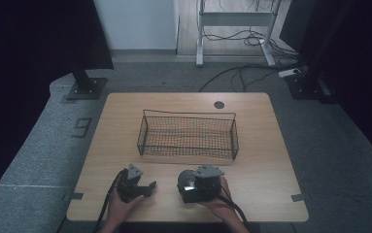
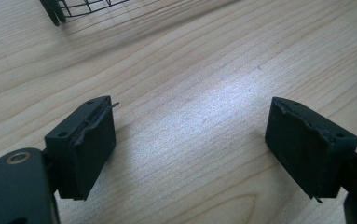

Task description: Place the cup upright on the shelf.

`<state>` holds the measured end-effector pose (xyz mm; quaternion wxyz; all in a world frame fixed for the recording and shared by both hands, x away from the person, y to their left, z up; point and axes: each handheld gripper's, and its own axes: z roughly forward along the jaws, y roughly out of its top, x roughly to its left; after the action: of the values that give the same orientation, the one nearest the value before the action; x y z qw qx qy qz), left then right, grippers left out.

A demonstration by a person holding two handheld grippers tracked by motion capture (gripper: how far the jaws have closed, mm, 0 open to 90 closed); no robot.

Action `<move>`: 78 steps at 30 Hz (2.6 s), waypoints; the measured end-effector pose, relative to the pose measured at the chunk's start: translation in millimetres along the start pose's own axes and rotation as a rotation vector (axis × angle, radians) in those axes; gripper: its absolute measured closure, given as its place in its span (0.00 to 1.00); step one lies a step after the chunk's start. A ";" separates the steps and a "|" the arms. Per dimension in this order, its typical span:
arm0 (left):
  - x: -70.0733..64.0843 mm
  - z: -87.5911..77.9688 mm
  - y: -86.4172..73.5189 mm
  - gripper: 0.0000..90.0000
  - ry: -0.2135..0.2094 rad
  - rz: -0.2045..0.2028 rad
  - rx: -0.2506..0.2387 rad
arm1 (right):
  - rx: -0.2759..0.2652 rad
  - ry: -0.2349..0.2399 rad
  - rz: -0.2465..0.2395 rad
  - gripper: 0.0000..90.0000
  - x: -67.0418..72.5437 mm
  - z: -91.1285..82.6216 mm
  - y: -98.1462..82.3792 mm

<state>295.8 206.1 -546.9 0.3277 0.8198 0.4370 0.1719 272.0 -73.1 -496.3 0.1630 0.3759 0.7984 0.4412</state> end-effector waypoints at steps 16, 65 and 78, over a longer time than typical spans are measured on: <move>-0.2 0.1 0.0 0.18 0.000 -0.002 -0.002 | 0.040 0.000 -0.012 0.03 -0.1 18.2 -2.7; 0.0 0.0 0.0 0.18 0.000 0.000 0.000 | -0.067 0.059 -0.049 0.15 -0.5 -20.2 15.0; 0.0 0.0 0.0 0.18 0.000 0.000 0.000 | -0.089 0.052 -0.033 0.15 -6.9 -29.5 18.2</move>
<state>295.8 206.1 -546.8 0.3277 0.8199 0.4368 0.1720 267.4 -89.4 -465.3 0.1659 0.3435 0.7881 0.4831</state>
